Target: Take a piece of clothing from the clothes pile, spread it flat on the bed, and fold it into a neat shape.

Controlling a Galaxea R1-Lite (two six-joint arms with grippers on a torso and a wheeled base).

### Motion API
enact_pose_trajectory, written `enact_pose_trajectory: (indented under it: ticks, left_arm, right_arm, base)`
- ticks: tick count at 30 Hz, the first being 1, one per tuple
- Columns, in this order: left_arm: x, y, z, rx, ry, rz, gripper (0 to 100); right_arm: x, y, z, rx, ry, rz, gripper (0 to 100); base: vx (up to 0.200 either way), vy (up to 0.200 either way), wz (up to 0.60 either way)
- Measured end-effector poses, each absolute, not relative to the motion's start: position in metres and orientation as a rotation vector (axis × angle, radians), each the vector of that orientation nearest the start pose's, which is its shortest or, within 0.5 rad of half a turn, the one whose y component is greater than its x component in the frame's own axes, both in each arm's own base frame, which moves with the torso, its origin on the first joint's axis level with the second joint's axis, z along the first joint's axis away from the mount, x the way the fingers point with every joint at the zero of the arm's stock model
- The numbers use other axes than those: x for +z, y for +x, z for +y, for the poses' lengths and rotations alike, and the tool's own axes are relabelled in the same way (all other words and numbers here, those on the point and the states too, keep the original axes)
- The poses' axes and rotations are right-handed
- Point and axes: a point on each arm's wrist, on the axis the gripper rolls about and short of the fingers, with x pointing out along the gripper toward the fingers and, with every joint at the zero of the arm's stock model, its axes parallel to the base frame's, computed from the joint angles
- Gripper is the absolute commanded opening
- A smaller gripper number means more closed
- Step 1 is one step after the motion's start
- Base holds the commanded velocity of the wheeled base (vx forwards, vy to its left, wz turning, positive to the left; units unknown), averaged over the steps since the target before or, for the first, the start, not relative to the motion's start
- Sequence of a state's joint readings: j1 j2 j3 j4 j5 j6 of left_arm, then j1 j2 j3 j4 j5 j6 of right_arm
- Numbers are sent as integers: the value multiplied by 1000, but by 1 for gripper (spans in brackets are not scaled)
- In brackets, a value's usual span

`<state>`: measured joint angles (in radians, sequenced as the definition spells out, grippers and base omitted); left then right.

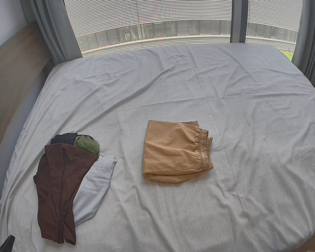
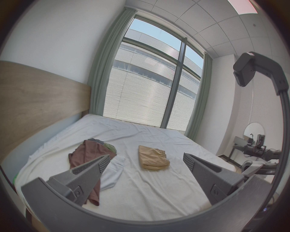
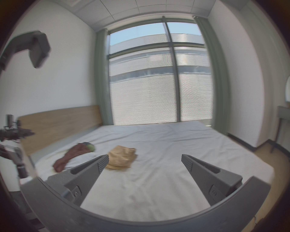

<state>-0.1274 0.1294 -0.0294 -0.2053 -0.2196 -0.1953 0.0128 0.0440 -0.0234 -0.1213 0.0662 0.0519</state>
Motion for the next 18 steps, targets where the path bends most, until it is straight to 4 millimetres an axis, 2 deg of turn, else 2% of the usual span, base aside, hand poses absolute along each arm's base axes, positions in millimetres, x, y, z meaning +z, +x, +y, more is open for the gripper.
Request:
enact_pose_trajectory:
  ticks: [3, 6, 13, 18]
  left_arm:
    - [103, -16, -2, -285, -161, -72, 100]
    - [97, -17, -2, -203, -126, -54, 100]
    - [84, -21, 1, 26, -56, -4, 100]
    - [81, -22, 1, 41, 0, 5, 100]
  right_arm:
    - [92, -22, -1, -45, 33, -89, 100]
    - [88, -23, -2, -91, 23, -68, 100]
    - [81, -23, -1, -44, 10, -13, 100]
    - [81, -23, 0, -29, 5, -9, 100]
  base:
    - [0, 0, 0]
    - [0, 0, 0]
    - [0, 0, 0]
    - [0, 0, 0]
